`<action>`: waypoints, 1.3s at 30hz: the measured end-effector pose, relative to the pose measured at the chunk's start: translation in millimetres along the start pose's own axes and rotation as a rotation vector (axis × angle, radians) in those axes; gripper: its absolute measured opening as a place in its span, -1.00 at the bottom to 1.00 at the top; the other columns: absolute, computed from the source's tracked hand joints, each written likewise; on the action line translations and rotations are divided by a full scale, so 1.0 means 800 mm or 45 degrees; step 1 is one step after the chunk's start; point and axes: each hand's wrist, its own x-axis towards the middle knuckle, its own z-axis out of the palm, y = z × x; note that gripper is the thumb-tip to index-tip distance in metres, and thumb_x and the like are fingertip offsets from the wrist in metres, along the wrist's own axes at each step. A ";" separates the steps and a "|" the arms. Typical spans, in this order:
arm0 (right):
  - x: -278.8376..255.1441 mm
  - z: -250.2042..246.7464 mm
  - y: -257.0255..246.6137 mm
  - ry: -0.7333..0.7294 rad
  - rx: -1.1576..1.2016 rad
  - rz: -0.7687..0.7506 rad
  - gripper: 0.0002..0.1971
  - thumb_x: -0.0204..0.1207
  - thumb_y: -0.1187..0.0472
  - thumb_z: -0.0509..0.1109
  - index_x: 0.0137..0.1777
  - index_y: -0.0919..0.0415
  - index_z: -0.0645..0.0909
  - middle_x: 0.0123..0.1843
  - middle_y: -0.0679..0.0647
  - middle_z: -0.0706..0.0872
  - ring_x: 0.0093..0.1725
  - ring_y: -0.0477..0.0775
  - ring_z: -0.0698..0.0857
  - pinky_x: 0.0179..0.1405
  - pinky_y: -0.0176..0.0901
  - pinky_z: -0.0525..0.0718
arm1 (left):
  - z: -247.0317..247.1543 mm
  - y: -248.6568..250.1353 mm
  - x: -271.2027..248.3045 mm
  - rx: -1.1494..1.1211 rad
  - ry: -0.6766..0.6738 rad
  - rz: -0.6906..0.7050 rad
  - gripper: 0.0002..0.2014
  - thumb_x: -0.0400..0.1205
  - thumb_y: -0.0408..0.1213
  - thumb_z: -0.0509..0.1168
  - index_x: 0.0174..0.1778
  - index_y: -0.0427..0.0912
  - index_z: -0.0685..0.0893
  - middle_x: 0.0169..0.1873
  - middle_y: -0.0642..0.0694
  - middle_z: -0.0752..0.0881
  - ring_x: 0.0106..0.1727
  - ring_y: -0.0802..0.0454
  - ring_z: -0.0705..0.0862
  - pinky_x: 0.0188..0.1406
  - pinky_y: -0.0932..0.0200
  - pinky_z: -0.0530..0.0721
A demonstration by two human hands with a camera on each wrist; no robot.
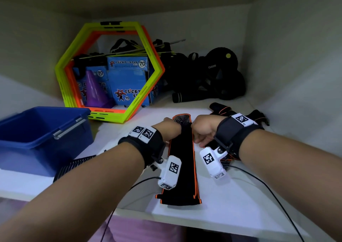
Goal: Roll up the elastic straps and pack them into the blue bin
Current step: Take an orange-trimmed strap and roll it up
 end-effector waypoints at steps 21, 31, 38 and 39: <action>-0.065 0.018 0.031 -0.061 0.115 -0.087 -0.70 0.67 0.46 0.19 0.37 0.47 0.46 0.04 0.36 0.60 -0.14 0.29 0.78 -0.24 0.06 0.84 | -0.019 -0.017 -0.088 0.047 -0.190 -0.068 -0.80 0.73 -0.28 0.17 0.21 -0.29 0.53 0.11 -0.29 0.63 -0.21 -0.30 0.78 -0.29 -0.14 0.83; -0.138 0.058 0.053 -0.162 0.014 0.015 -0.76 0.72 0.42 0.19 0.34 0.48 0.47 -0.18 0.29 0.68 -0.39 0.10 0.79 -0.26 -0.01 0.83 | -0.021 -0.041 -0.148 0.100 -0.241 0.037 -0.82 0.69 -0.49 0.16 0.14 -0.48 0.57 -0.17 -0.34 0.71 -0.30 -0.35 0.83 -0.13 -0.24 0.85; -0.185 0.070 0.070 -0.005 0.285 -0.090 -0.78 0.70 0.52 0.17 0.26 0.28 0.41 -0.04 0.33 0.70 -0.21 0.23 0.77 -0.22 0.00 0.82 | -0.030 -0.062 -0.183 -0.024 -0.256 0.093 -0.81 0.73 -0.58 0.05 0.14 -0.40 0.54 0.04 -0.50 0.76 -0.09 -0.38 0.83 -0.05 -0.18 0.82; -0.191 0.074 0.073 0.008 0.313 -0.103 -0.77 0.69 0.54 0.16 0.24 0.28 0.43 -0.03 0.33 0.72 -0.19 0.24 0.78 -0.21 0.00 0.82 | -0.031 -0.066 -0.186 -0.076 -0.262 0.094 -0.79 0.74 -0.59 0.00 0.12 -0.34 0.51 0.01 -0.52 0.74 -0.18 -0.34 0.81 -0.14 -0.13 0.80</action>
